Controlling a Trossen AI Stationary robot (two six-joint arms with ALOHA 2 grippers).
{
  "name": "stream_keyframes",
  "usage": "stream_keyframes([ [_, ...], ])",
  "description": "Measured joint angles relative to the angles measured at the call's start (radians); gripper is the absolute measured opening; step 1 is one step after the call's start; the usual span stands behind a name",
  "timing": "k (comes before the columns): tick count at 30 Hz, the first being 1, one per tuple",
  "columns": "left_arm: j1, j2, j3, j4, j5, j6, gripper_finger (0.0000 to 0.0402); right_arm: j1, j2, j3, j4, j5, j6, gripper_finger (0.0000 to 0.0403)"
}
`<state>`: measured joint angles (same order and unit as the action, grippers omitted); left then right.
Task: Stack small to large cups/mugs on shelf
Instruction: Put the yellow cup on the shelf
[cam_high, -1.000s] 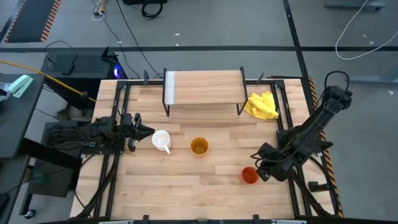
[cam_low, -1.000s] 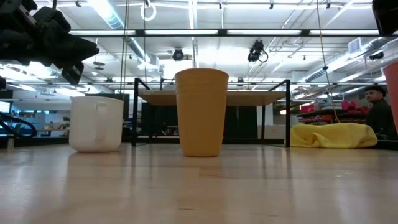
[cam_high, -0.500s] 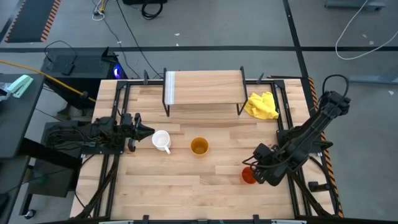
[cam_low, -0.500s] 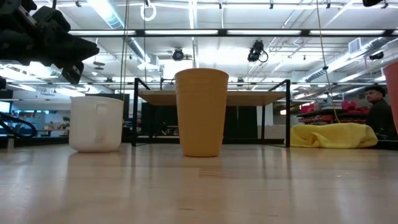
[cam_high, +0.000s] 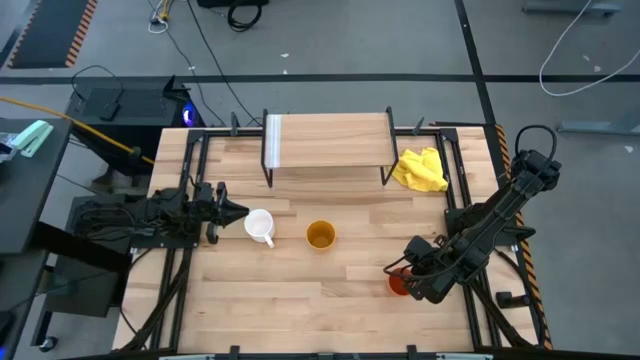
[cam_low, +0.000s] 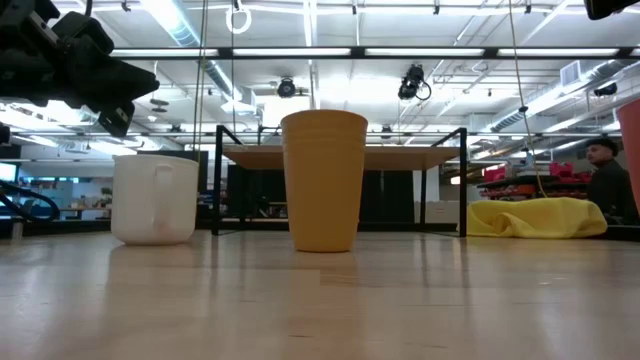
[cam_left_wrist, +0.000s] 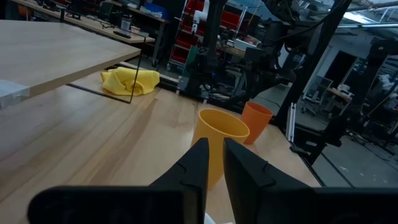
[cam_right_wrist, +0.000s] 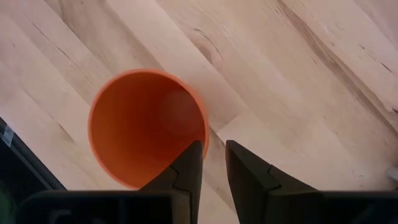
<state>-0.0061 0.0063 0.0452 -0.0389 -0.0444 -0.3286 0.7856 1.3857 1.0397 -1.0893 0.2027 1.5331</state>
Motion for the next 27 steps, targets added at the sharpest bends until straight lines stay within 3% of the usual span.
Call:
stream_keyframes([
  [17, -0.005, 0.067, 0.001, 0.004, -0.094, -0.027, 0.005, -0.008, -0.037, -0.001, -0.005, 0.068, -0.025, 0.0079],
  [27, -0.038, 0.155, 0.001, 0.146, -0.094, -0.024, 0.0047, -0.019, -0.04, -0.001, -0.006, 0.078, -0.044, 0.0079],
])
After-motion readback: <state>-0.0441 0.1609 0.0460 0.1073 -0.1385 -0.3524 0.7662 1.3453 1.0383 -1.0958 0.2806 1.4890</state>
